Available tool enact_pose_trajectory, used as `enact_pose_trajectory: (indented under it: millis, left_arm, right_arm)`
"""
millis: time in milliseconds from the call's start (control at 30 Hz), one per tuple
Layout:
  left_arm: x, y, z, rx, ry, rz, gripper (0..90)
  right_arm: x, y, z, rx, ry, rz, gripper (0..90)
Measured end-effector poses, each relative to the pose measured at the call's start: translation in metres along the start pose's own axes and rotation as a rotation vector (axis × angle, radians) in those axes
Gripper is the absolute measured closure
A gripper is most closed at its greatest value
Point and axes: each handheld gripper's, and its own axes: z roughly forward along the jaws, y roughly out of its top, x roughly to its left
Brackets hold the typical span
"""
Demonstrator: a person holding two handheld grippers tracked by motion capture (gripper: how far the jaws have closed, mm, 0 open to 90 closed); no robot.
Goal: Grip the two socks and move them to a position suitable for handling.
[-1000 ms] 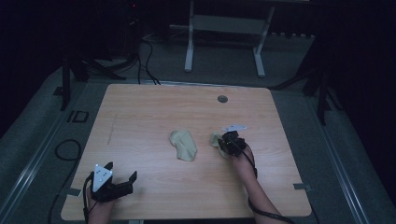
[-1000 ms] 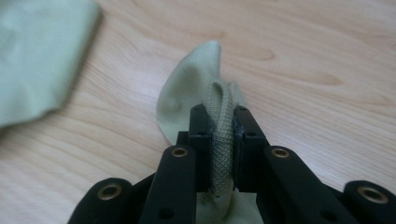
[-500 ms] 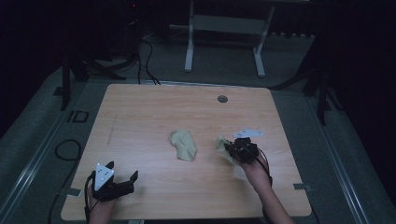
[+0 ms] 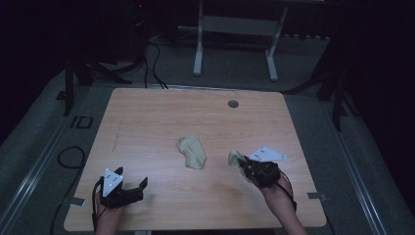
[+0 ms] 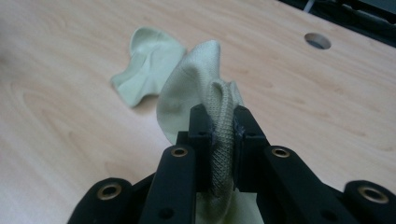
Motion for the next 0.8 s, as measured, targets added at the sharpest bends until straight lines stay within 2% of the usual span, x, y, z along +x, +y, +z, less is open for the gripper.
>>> enact_pose_trajectory:
  millis: [200, 267, 367, 433, 467, 633, 667, 700, 800]
  left_arm:
    - [-0.001, 0.001, 0.0, -0.001, -0.004, 0.002, 2.9]
    - [-0.002, 0.002, 0.0, -0.004, -0.005, 0.003, 2.9]
    - [-0.002, 0.002, 0.0, -0.001, -0.01, 0.002, 2.9]
    - [-0.002, 0.001, 0.0, -0.002, -0.011, -0.001, 2.9]
    - [-0.002, 0.001, -0.001, -0.002, -0.012, 0.001, 2.9]
    - [-0.001, 0.001, -0.001, -0.002, -0.016, -0.004, 2.9]
    - [-0.001, 0.001, 0.0, -0.003, -0.015, -0.006, 2.9]
    - [0.0, 0.001, 0.0, -0.005, -0.016, -0.009, 2.9]
    - [0.001, 0.001, 0.0, -0.003, -0.014, -0.023, 2.9]
  right_arm:
    - [0.015, -0.021, 0.018, 0.053, 0.026, 0.004, 80.6]
    - [0.025, -0.033, 0.033, 0.093, 0.041, -0.001, 80.4]
    - [0.033, -0.045, 0.046, 0.132, 0.051, 0.014, 80.4]
    - [0.033, -0.045, 0.046, 0.132, 0.051, 0.014, 80.4]
    - [0.037, -0.056, 0.056, 0.166, 0.061, 0.026, 80.1]
    - [0.041, -0.064, 0.061, 0.17, 0.06, 0.043, 75.8]
    - [0.043, -0.063, 0.062, 0.18, 0.043, 0.012, 60.3]
    - [0.043, -0.063, 0.062, 0.18, 0.043, 0.012, 60.3]
    - [0.042, -0.061, 0.065, 0.195, 0.071, 0.031, 47.5]
